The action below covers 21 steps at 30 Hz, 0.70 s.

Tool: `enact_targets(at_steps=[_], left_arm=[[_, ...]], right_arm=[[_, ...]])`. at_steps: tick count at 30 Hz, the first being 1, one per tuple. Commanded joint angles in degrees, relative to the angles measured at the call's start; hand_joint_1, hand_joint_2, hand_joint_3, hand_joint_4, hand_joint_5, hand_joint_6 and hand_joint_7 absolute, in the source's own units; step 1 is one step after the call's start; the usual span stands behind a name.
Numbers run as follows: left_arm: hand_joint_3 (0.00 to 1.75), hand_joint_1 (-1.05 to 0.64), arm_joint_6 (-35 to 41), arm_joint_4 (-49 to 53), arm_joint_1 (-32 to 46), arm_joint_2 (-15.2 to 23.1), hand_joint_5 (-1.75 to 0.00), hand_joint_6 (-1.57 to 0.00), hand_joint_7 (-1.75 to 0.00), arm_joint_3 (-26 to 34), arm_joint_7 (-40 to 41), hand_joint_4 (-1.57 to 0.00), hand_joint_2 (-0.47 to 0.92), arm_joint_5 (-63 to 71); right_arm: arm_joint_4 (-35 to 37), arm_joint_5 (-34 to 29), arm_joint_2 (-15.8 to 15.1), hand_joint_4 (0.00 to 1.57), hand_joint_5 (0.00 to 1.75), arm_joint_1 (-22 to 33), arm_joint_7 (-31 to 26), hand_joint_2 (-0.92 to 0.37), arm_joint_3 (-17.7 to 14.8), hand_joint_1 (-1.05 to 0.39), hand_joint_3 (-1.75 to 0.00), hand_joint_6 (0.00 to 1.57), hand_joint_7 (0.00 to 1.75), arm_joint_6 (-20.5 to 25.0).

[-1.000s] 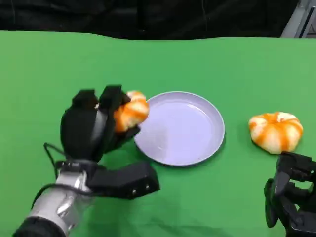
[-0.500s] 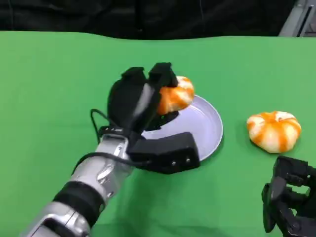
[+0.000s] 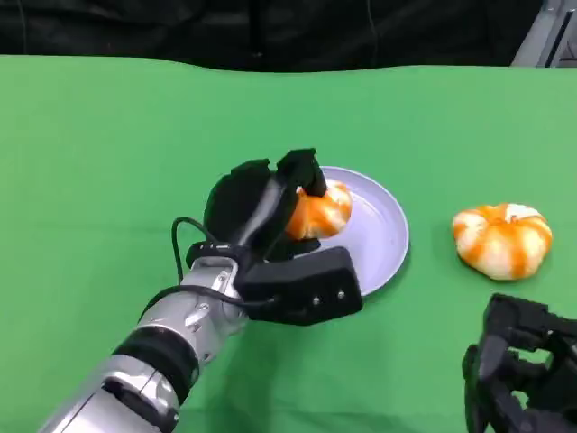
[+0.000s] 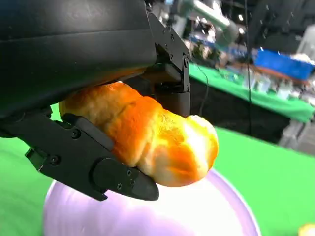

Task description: Grasp the bread from the table and place it into the plate.

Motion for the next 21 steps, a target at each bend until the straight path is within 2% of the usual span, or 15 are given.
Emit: enact_targets(at_steps=[1,2,3,4,5,6,8,10,13,21], left_arm=[[0.34,-0.14,-3.37,0.81,-0.06,1.97,-1.03,-0.83,-0.72,-0.45,-4.26,-0.63,0.92,-0.97],[0.36,-0.24,-3.15,0.68,-0.16,2.15,-0.61,-0.79,-0.38,-1.05,-5.83,-0.56,0.92,-0.59],[0.37,-0.33,-2.87,0.47,-0.21,2.29,-0.35,-0.73,-0.19,-1.53,-7.06,-0.49,0.92,-0.32],[0.38,-0.42,-2.65,0.26,-0.21,2.39,-0.18,-0.67,-0.08,-1.86,-7.83,-0.42,0.92,-0.21],[0.38,-0.45,-2.07,-0.21,-0.11,2.49,-0.12,-0.65,-0.04,-2.34,-8.72,-0.39,0.92,0.04],[0.42,-0.58,-1.66,-0.59,-0.02,2.56,-0.06,-0.53,-0.02,-2.66,-9.33,-0.25,0.92,0.16],[0.53,-0.77,0.09,-1.57,0.04,2.73,-0.01,-0.34,0.0,-3.58,-11.01,-0.07,0.92,0.91],[0.64,-0.91,1.26,-2.77,0.18,3.11,0.0,-0.2,0.0,-4.25,-12.34,-0.01,0.92,1.37],[0.73,-1.02,2.51,-4.96,0.48,3.89,0.0,-0.1,0.0,-4.72,-14.44,0.0,0.92,1.29],[0.75,-1.05,3.52,-14.64,3.03,7.87,0.0,-0.01,0.0,-2.62,-18.99,0.0,0.92,-0.69]], right_arm=[[-0.03,-0.27,0.79,0.88,1.75,0.33,-0.71,-0.56,0.71,0.03,-1.25,0.77,1.57,-1.66],[-0.2,-0.22,0.77,0.89,1.75,0.42,-0.87,-0.55,0.77,0.03,-1.26,0.78,1.57,-1.5],[-0.36,-0.23,0.73,0.9,1.75,0.49,-1.02,-0.55,0.83,0.03,-1.26,0.78,1.57,-1.39],[-0.46,-0.24,0.69,0.9,1.75,0.53,-1.13,-0.54,0.87,0.03,-1.27,0.78,1.57,-1.33],[-0.38,-0.42,0.68,0.9,1.75,0.49,-1.21,-0.54,0.91,0.03,-1.27,0.78,1.57,-1.57],[-0.29,-0.53,0.67,0.9,1.75,0.44,-1.27,-0.54,0.95,0.03,-1.27,0.78,1.57,-1.75],[-0.38,-0.77,0.48,0.89,1.75,0.35,-1.46,-0.52,0.95,0.03,-1.29,0.79,1.57,-1.54],[-0.21,-0.49,0.45,0.89,1.75,0.27,-1.19,-0.51,0.87,0.02,-1.3,0.79,1.57,-1.59],[-0.1,-0.07,0.42,0.88,1.75,0.22,-0.95,-0.51,0.72,0.02,-1.31,0.78,1.57,-1.37],[0.58,-1.25,0.8,0.88,1.74,0.0,-1.21,-0.5,1.11,0.03,-1.3,0.79,1.56,-2.45]])
